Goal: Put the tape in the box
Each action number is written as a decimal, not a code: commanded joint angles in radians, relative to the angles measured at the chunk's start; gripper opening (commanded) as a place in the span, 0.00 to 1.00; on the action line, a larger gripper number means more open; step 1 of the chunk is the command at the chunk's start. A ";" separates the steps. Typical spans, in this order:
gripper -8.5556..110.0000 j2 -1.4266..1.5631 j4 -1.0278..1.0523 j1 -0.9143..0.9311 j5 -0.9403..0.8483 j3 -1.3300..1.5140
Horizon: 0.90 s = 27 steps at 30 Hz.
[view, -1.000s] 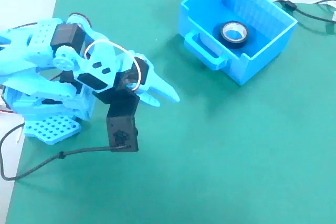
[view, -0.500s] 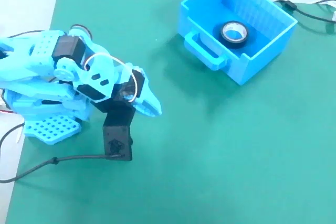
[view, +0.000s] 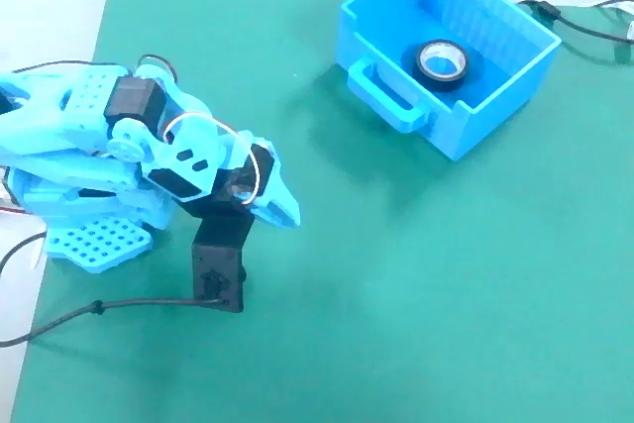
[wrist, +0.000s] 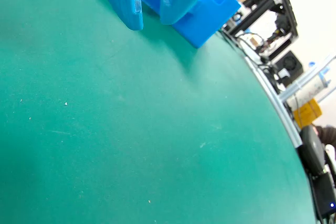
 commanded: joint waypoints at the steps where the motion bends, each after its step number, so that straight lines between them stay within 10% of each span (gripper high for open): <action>1: 0.09 0.009 -0.011 0.009 0.017 0.006; 27: 0.08 0.009 -0.028 0.017 0.005 0.020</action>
